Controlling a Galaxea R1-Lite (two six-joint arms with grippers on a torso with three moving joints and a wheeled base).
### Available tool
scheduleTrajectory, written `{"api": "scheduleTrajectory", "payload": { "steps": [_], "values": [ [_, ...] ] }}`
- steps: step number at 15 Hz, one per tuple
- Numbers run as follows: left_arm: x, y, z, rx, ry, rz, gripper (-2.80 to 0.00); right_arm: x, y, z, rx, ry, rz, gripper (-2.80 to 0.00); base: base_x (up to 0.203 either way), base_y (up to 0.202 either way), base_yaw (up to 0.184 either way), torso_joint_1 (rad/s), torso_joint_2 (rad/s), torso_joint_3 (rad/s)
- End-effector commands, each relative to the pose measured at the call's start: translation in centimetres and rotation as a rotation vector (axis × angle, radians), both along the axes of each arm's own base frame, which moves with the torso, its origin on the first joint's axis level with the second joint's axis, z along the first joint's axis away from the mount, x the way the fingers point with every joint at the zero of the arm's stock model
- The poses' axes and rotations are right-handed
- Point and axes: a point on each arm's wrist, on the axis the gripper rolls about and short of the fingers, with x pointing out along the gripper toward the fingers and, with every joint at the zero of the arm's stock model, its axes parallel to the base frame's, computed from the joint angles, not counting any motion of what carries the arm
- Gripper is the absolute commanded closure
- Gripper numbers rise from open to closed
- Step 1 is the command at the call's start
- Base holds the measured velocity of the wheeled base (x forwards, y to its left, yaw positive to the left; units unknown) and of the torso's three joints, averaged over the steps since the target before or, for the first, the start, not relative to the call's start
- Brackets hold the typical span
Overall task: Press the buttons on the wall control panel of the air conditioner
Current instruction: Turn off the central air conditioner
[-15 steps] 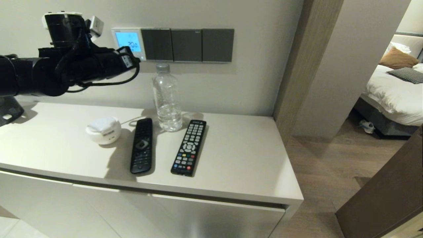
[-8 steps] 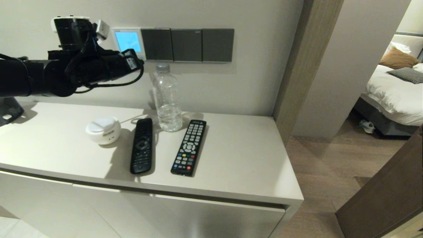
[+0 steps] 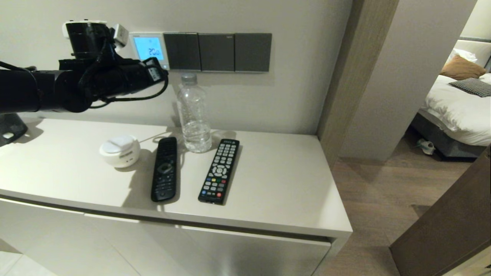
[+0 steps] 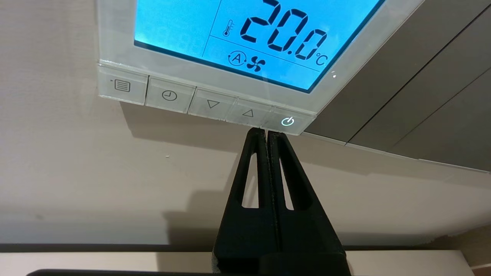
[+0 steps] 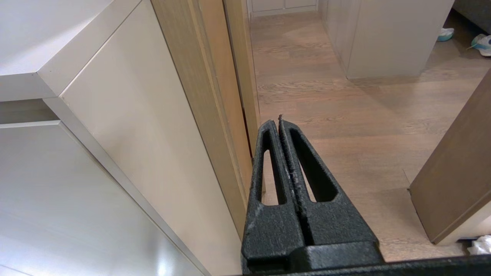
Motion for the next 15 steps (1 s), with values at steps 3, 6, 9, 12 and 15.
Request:
{"api": "scheduleTrajectory", "payload": {
  "steps": [3,6,9,12,15],
  "values": [
    [-0.6,0.1,0.6,-0.006,-0.014,-0.001,0.00,0.0,0.0,0.0,0.000,0.003,-0.001,0.00,0.000,0.000,0.000,0.000,0.00,0.000],
    [-0.9,-0.2,0.7,-0.007,-0.012,-0.006,0.00,0.0,0.0,0.0,0.000,0.003,-0.001,0.00,0.000,0.000,0.000,0.000,0.00,0.000],
    [-1.6,-0.1,1.3,-0.014,-0.023,-0.008,0.00,0.0,0.0,0.0,0.000,0.003,0.000,0.00,0.000,0.000,0.000,0.000,0.00,0.000],
    [-1.6,-0.2,1.2,-0.015,-0.022,-0.013,0.00,0.0,0.0,0.0,0.000,0.003,0.000,0.00,0.000,0.000,0.000,0.000,0.00,0.000],
    [-1.2,-0.3,1.0,-0.017,-0.039,-0.010,0.00,0.0,0.0,0.0,0.000,0.003,0.000,0.00,0.000,0.000,0.000,0.000,0.00,0.000]
  ]
}}
